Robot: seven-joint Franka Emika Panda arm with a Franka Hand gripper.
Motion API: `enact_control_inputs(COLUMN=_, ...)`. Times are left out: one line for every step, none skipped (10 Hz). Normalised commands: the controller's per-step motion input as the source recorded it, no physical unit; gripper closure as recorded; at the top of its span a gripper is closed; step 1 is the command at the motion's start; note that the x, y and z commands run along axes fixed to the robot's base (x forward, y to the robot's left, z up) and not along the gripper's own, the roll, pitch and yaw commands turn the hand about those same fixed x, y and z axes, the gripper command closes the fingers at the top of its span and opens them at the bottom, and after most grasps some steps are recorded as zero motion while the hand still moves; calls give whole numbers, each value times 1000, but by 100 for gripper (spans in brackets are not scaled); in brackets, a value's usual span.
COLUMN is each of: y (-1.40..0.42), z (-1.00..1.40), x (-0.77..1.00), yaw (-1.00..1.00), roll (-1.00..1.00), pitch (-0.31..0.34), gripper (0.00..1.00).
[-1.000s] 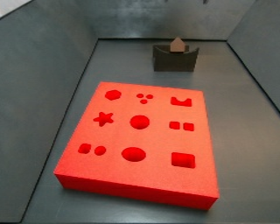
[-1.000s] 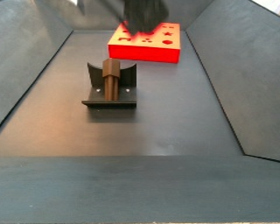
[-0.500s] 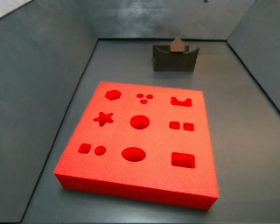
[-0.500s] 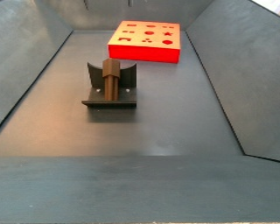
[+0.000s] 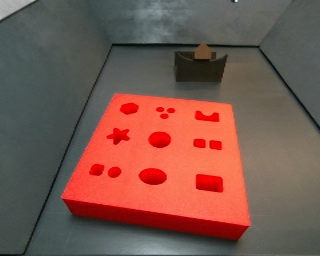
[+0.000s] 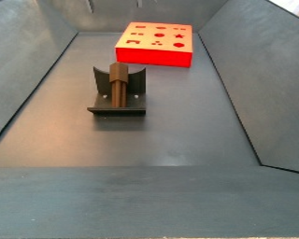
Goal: Pick up the 3 prong object. Move up. Place the 3 prong object on the fixture. Regrasp the 3 prong object. Move to above the board. Insert the 3 prong object.
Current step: Regrasp the 3 prong object.
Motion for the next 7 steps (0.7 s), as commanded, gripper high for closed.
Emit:
enact_control_inputs(y=-23, z=0, x=-20, yaw=22, roll=1000, pitch=4, gripper=0)
enact_control_inputs(y=-21, z=-1, x=-20, yaw=23, roll=1000, pitch=3, gripper=0)
enact_control_inputs(y=-20, z=4, x=-19, yaw=25, roll=1000, pitch=3, gripper=0)
enact_control_inputs(y=-19, z=13, x=-12, yaw=27, roll=1000, pitch=8, gripper=0)
enact_control_inputs(y=-21, z=12, x=-1, yaw=29, roll=1000, pitch=11, gripper=0)
enact_control_inputs(y=-24, z=3, x=5, yaw=30, roll=1000, pitch=14, gripper=0)
enact_control_inputs(y=-23, z=-15, x=29, yaw=33, roll=1000, pitch=25, gripper=0)
